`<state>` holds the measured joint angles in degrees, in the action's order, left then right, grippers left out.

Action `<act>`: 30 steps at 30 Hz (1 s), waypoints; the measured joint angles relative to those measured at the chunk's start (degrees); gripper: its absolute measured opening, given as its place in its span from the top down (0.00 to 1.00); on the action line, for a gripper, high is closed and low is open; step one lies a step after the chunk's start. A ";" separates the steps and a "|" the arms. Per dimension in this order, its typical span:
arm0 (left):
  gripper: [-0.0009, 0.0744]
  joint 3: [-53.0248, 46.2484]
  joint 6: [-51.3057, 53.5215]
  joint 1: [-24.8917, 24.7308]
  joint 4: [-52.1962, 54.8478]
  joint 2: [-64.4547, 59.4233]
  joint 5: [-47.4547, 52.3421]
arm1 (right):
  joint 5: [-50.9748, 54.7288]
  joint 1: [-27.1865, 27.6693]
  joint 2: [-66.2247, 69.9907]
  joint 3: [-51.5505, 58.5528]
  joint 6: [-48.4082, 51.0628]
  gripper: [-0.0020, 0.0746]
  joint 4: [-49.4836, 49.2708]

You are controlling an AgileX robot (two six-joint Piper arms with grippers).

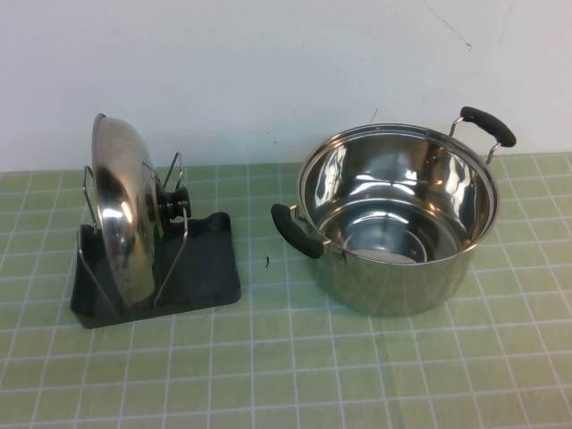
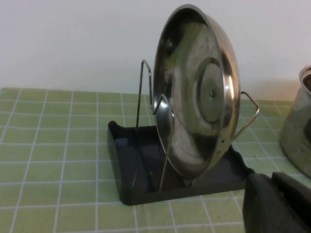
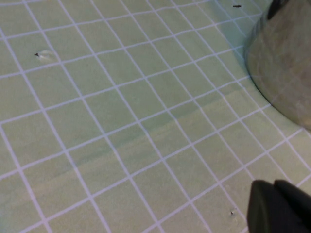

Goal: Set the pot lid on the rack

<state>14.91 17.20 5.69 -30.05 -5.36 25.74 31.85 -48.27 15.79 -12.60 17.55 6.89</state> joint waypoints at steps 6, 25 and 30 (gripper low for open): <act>0.99 -2.62 0.00 -0.54 0.00 3.88 0.11 | 0.00 0.00 0.00 0.00 0.00 0.98 0.00; 0.99 -12.24 -6.61 -8.78 21.14 6.12 -3.02 | 0.10 0.00 0.00 0.00 0.00 0.98 0.00; 0.99 -15.49 -16.48 -9.76 21.47 6.12 -6.57 | 0.10 0.00 0.00 0.00 0.00 0.98 0.00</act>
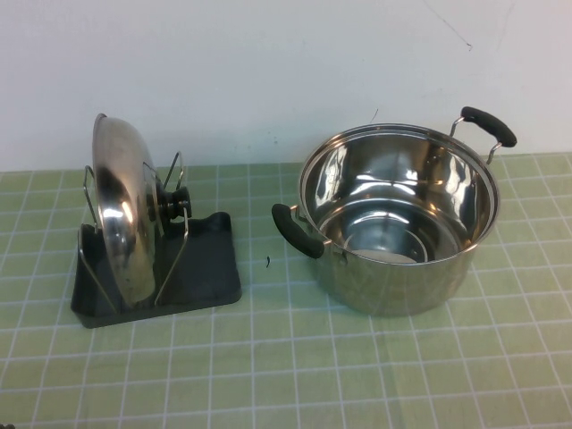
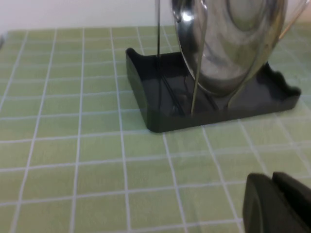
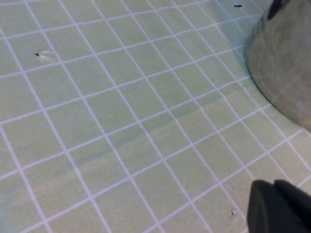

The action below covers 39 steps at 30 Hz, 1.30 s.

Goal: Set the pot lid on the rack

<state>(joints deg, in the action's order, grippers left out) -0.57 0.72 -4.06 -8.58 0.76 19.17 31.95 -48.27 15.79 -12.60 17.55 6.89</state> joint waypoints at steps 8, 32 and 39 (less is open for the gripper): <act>0.99 0.00 -4.71 2.94 0.07 0.04 0.26 | 0.00 0.00 0.00 0.09 0.00 0.98 0.00; 0.99 0.00 1.39 4.06 0.40 0.04 0.26 | 0.00 0.00 0.00 0.09 0.00 0.98 0.00; 0.99 0.00 1.52 4.06 0.40 0.04 0.26 | 0.00 0.00 0.00 0.09 0.00 0.98 0.00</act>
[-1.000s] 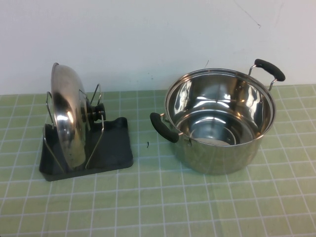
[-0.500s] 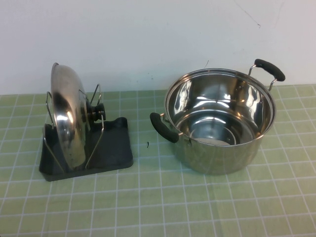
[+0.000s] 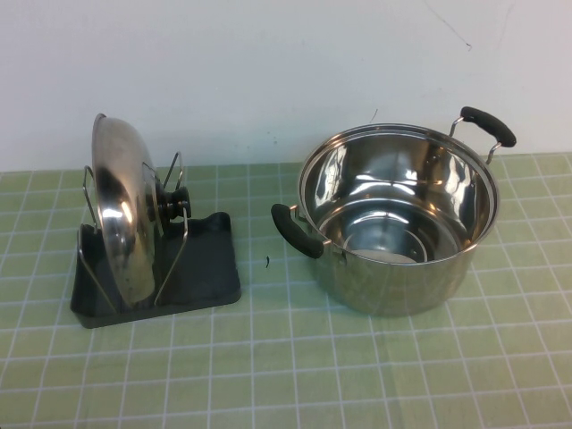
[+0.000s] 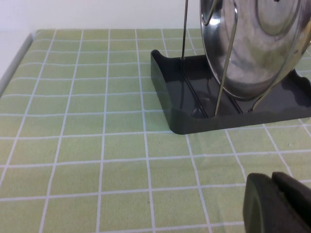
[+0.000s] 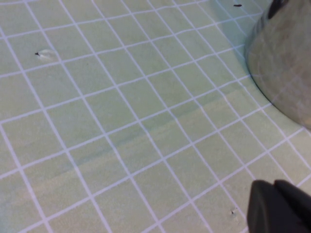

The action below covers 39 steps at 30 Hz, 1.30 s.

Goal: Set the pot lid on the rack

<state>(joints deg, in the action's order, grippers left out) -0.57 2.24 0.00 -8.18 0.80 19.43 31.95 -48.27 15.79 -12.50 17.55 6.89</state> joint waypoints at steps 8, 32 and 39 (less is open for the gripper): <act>0.99 0.00 0.00 0.00 0.00 0.00 0.00 | 0.00 0.00 0.00 0.00 0.00 0.98 0.00; 0.99 0.00 0.24 0.00 0.00 0.00 0.00 | -6.85 34.17 -11.98 7.25 0.68 0.98 -5.96; 0.99 0.00 0.24 0.00 0.00 0.00 0.00 | -7.72 46.68 -16.37 12.42 0.68 0.98 -6.89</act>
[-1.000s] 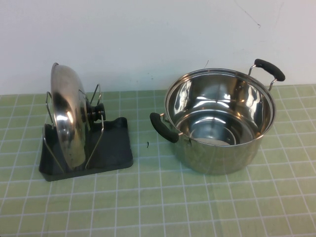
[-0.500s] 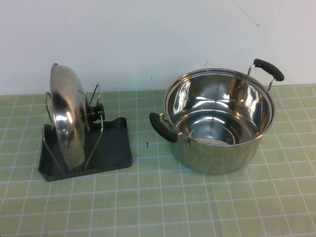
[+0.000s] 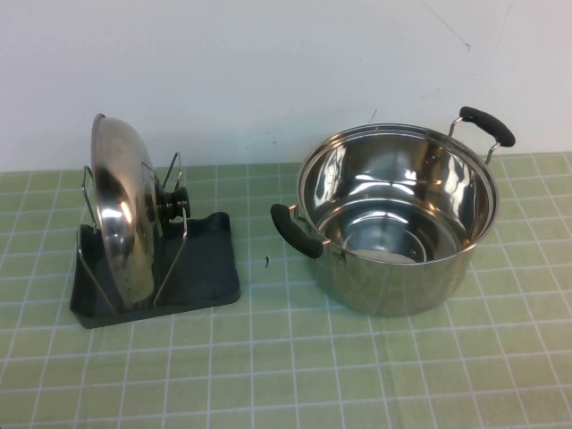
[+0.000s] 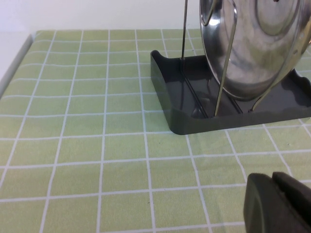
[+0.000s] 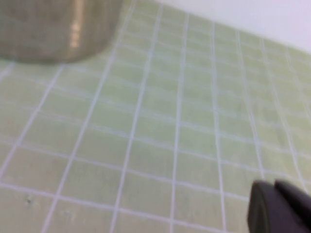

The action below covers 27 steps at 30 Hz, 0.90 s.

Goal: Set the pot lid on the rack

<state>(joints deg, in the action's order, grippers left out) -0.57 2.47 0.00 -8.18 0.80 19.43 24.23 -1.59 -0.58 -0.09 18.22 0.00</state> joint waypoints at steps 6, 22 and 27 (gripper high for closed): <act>0.99 0.00 0.00 0.00 0.00 0.00 0.00 | -3.31 3.84 -0.21 1.13 0.00 0.98 -1.06; 0.99 0.00 0.00 0.00 0.00 0.00 0.00 | -3.58 3.40 -0.21 1.13 -2.81 0.98 -1.28; 0.99 0.00 0.00 0.00 0.00 0.00 0.00 | -3.67 2.21 -0.21 1.16 -12.30 0.98 1.20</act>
<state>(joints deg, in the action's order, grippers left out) -0.57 2.47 0.00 -8.18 0.80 19.43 20.56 0.62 -0.79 1.07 5.92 1.20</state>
